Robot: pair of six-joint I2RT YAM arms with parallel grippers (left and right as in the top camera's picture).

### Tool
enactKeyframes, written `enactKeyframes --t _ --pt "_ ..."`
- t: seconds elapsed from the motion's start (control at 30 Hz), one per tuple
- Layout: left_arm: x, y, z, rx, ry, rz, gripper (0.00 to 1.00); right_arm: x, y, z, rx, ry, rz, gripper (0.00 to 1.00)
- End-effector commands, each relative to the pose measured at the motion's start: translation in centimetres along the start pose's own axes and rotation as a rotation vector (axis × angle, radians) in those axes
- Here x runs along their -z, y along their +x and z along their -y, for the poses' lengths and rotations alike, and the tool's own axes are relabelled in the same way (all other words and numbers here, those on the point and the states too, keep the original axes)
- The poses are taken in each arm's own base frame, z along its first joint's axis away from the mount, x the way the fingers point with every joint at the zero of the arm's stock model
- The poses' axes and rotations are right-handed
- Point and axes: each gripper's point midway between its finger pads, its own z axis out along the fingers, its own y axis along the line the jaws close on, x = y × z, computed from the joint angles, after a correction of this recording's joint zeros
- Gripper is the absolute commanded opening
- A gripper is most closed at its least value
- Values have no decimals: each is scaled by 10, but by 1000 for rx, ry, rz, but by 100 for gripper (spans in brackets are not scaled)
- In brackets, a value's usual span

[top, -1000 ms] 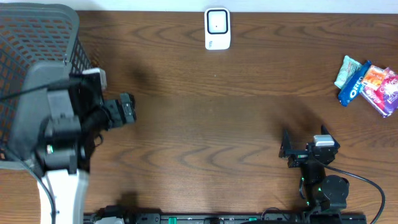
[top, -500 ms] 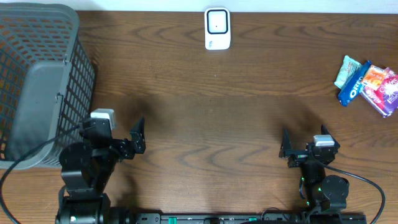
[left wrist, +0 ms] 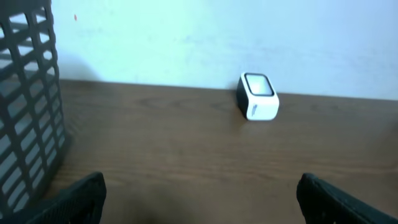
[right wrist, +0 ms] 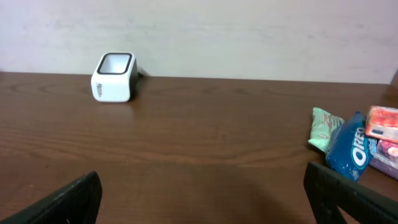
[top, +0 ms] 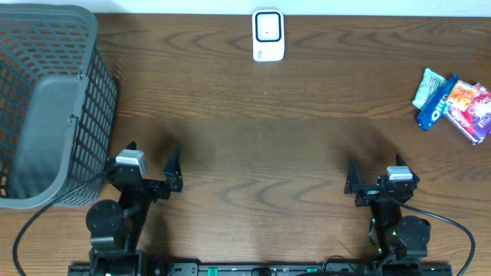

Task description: Scan the item barcode

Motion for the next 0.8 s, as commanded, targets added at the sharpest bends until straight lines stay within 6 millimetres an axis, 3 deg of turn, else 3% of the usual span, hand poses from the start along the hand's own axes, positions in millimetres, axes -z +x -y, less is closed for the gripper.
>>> enactKeyframes --t 0.0,0.33,0.57,0.67,0.77 --pt "3 -3 0 -7 2 72 98 0 1 3 -7 15 1 99" --pt "11 -4 -21 35 -94 271 98 0 1 3 -7 15 1 99" --pt "17 -8 -33 46 -167 314 98 0 1 3 -7 15 1 99" --pt "15 0 -36 52 -181 283 98 0 1 3 -7 15 1 99" --pt "11 20 -40 89 -194 203 98 0 1 3 -7 15 1 99"
